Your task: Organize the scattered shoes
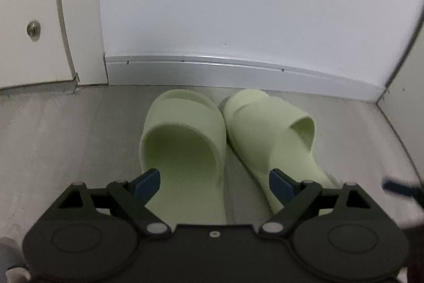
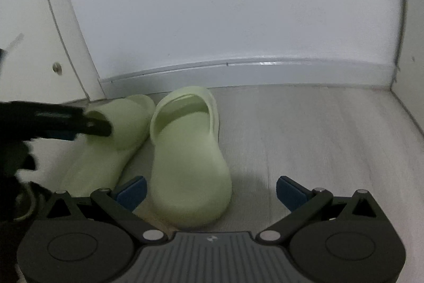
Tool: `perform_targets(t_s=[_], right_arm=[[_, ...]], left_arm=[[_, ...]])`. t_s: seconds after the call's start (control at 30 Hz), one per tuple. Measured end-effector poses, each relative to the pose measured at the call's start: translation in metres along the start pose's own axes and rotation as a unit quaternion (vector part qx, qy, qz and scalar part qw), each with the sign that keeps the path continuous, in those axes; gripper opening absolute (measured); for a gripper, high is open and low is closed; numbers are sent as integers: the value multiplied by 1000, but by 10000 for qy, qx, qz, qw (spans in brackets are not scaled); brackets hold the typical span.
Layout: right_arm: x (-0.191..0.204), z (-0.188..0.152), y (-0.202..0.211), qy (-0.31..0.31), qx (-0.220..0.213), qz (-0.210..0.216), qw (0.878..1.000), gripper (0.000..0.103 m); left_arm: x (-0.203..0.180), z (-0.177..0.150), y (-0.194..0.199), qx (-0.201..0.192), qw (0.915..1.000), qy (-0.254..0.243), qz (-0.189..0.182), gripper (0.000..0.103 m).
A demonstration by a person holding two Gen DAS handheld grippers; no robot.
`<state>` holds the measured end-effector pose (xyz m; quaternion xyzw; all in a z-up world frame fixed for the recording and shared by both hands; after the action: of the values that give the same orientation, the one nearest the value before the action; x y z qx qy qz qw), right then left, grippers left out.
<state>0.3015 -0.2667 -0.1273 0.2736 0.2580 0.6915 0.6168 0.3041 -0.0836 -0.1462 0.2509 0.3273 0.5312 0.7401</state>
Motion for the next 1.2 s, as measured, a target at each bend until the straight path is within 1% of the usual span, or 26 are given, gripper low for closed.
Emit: perform_targets(t_s=[0.07,0.1,0.13,0.2,0.23,0.27,0.37,0.43,0.5,0.6,0.7,0.73,0.77,0.83,0.87,0.9,0.93,0.97,1.0,1.03,1.2], right_arm=[[8,7,-10,55,78,194,9998,103],[15,9,-17,165,147,294,9993,103],[21,11,-24,290,222,397,9985,103],[31,11,-35,612,349,490,9963,103],[37,9,-43,926,419,510,9935,103],[39,7,-46,1090,444,502,9918,103],[44,2,-59,1777,508,188,9826,103],[48,-2,-63,2314,449,-57,9718,103],[50,-2,-60,2504,369,-115,9674,103],[45,-1,-57,2550,361,-162,9661,102],[30,4,-54,2536,303,-471,9657,102],[16,10,-52,2561,212,-854,9626,102],[3,12,-53,2659,184,-1336,9545,102],[-21,16,-53,2856,162,-2275,9308,98],[-28,16,-49,2804,170,-2379,9298,92],[-27,15,-47,2719,184,-2266,9351,84],[-24,13,-46,2632,199,-2128,9408,80],[-21,12,-44,2544,213,-1989,9462,71],[-19,11,-43,2455,227,-1849,9513,60],[-16,10,-41,2365,242,-1709,9562,57],[-2,5,-33,1907,312,-1001,9760,57]], left_arm=[[0,-6,2,43,9999,-49,80,88],[5,-9,3,60,9997,-6,230,90],[9,-12,2,74,9996,59,283,90],[12,-15,0,118,9995,196,237,90],[15,-18,-1,155,9991,338,202,90],[18,-21,-2,160,9988,413,201,90],[21,-25,-1,140,9988,379,285,90],[22,-28,-2,167,9985,463,229,90],[23,-30,-2,152,9981,573,164,90],[26,-30,-1,152,9976,654,168,90],[25,-30,-2,157,9979,605,191,90],[25,-30,-2,154,9979,592,195,90],[23,-30,-2,136,9981,555,215,90],[22,-30,-2,110,9982,528,244,90],[22,-30,-2,101,9982,535,256,90],[22,-30,-2,93,9980,557,270,90],[23,-30,-3,92,9979,579,274,90],[23,-30,-3,95,9978,594,269,90],[23,-30,-3,102,9978,594,265,90],[22,-30,-3,108,9978,592,261,90],[21,-30,-3,73,9980,528,339,90]])
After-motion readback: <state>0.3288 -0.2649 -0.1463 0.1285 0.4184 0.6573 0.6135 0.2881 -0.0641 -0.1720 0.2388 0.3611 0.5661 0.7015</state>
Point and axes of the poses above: each gripper's, at about its wrist camera, not at the fingertips, and y roughly against the way its jaws point, x to its left, z to its top, the point moved 9 cm from there along -y, roughly the way its jaws point, and after that the axes turned 5 degrees about -z, right-handed, at the moved point
